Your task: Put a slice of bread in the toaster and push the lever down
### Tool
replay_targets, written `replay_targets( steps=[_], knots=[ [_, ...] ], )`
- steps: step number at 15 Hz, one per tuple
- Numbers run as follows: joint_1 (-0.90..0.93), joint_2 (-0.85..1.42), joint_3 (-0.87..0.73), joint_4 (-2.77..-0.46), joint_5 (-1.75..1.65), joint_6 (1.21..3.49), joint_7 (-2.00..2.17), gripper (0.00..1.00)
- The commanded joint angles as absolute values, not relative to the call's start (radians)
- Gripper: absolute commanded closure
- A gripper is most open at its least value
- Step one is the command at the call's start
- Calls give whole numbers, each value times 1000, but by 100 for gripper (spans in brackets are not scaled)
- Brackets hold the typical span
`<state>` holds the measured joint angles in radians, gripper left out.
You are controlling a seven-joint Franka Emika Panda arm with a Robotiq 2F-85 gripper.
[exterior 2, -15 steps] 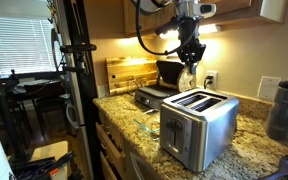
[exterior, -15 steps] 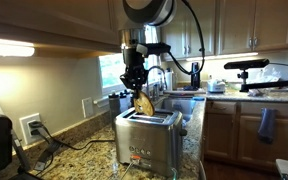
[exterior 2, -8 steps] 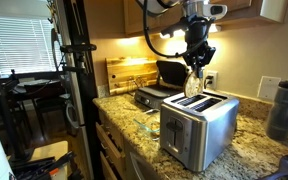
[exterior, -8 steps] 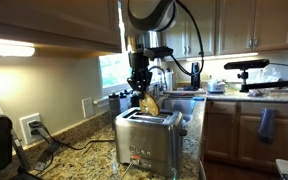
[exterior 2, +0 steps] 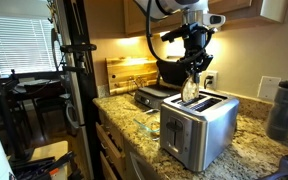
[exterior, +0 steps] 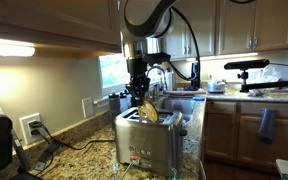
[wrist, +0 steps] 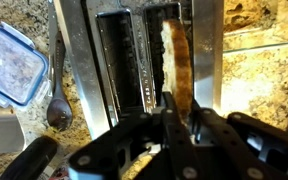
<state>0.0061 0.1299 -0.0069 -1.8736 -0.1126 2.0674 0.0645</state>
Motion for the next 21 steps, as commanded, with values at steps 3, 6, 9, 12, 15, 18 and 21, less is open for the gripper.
replay_targets(
  steps=[3, 6, 9, 12, 15, 18, 21],
  knots=[
    [11, 147, 7, -1881, -94, 2106, -17, 59],
    [9, 144, 12, -1886, -91, 2108, -41, 41],
    [8, 138, 12, -1894, -85, 2093, -53, 21],
    [7, 126, 11, -1899, -84, 2063, -53, 3],
    [5, 113, 11, -1896, -74, 2015, -57, 0],
    [1, 77, 7, -1900, -58, 1955, -60, 0],
    [0, 29, 3, -1913, -57, 1910, -67, 0]
  ],
)
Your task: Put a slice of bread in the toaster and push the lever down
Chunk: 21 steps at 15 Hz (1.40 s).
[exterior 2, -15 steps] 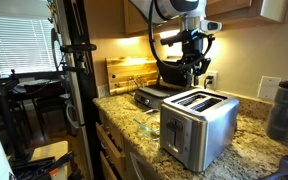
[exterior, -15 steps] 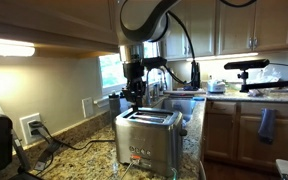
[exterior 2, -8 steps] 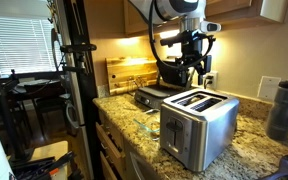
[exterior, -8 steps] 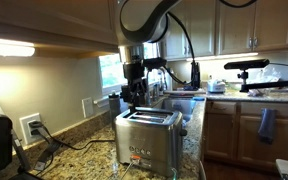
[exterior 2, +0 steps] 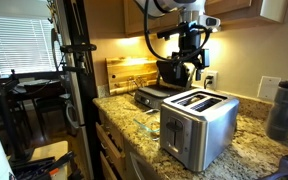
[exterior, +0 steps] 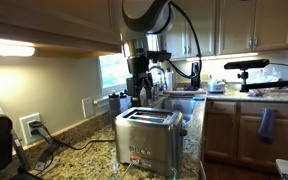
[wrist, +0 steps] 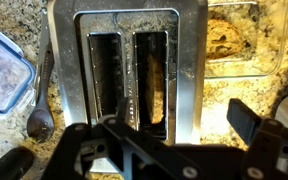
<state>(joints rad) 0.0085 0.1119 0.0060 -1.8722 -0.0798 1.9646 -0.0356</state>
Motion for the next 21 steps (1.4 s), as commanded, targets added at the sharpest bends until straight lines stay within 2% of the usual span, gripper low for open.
replay_targets(
  steps=[1, 14, 21],
  knots=[
    [-1, 12, 2, -1918, -56, 1896, -68, 0],
    [6, 10, 2, -1890, -77, 1872, -52, 0],
    [-4, -73, -11, -1962, -104, 1901, -61, 0]
  ],
)
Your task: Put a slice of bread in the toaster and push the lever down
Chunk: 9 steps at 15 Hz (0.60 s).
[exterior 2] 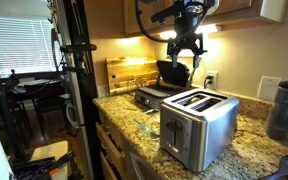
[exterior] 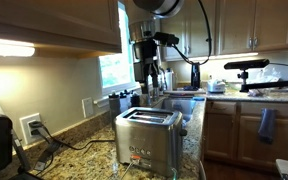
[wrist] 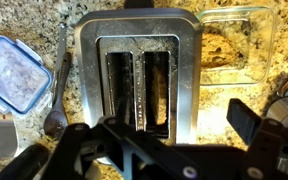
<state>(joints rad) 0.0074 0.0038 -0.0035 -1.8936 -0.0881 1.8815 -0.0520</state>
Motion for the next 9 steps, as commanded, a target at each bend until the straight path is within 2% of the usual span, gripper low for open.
replay_targets(
  steps=[1, 9],
  knots=[
    [-7, -85, -15, -1969, -105, 1901, -61, 0],
    [-25, -226, -39, -2107, -85, 1915, -68, 0]
  ],
)
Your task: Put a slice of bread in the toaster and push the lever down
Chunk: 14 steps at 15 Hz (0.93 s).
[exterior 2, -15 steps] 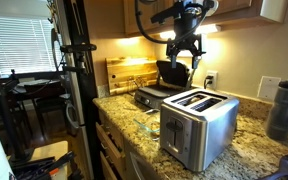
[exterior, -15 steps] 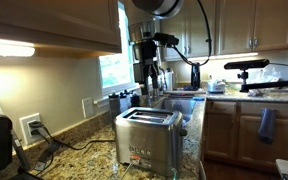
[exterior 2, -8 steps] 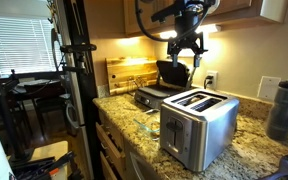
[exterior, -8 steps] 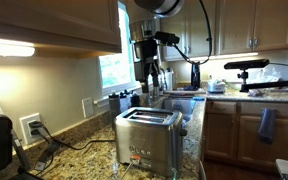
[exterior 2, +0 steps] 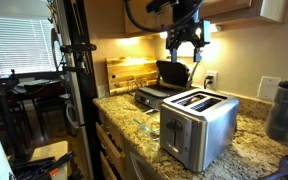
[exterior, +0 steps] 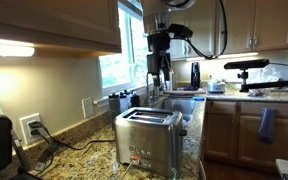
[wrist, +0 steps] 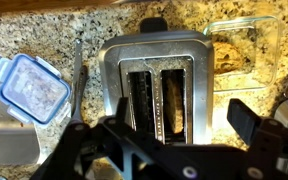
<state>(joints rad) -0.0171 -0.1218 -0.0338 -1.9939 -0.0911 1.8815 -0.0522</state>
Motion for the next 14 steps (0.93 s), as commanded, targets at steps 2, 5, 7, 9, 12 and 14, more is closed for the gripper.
replay_targets(
  steps=[2, 5, 7, 9, 12, 14],
  knots=[
    [-25, -262, -44, -2158, -76, 1939, -69, 0],
    [-26, -302, -49, -2230, -77, 1992, -65, 0],
    [-27, -321, -56, -2280, -69, 2039, -70, 0],
    [-28, -335, -62, -2323, -67, 2072, -68, 0],
    [-32, -358, -72, -2376, -62, 2106, -70, 0],
    [-35, -366, -79, -2400, -62, 2126, -71, 0]
  ],
)
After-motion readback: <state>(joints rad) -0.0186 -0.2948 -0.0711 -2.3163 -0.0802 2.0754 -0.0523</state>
